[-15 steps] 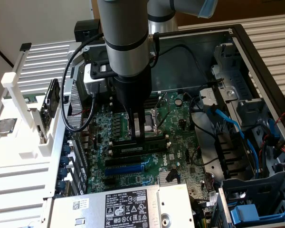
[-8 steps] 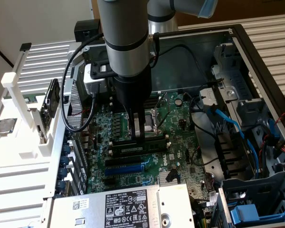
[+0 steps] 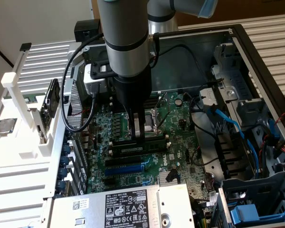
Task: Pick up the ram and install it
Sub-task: 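Press down the ram until it locks into place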
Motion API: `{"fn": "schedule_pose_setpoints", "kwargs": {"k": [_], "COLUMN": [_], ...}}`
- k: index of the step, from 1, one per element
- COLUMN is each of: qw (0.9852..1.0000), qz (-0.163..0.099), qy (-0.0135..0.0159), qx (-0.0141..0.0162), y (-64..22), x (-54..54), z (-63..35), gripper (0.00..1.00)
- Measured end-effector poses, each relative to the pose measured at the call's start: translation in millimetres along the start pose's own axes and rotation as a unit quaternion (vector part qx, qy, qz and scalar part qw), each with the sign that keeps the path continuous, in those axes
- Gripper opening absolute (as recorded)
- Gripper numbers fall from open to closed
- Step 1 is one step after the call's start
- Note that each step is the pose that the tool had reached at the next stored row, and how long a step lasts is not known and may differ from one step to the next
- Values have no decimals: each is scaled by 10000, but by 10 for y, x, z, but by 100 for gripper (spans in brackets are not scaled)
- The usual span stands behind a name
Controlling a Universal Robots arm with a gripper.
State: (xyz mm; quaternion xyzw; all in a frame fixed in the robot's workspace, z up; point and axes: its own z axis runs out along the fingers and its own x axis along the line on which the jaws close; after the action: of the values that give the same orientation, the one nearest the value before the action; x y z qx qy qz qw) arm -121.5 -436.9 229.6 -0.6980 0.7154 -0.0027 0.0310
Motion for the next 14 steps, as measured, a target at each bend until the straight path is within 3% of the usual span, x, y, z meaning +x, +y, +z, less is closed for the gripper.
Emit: {"fn": "schedule_pose_setpoints", "kwargs": {"k": [14], "qw": [10000], "qz": [0], "qy": [0], "qx": [0], "y": [0], "x": [3], "z": [11], "gripper": [10]}}
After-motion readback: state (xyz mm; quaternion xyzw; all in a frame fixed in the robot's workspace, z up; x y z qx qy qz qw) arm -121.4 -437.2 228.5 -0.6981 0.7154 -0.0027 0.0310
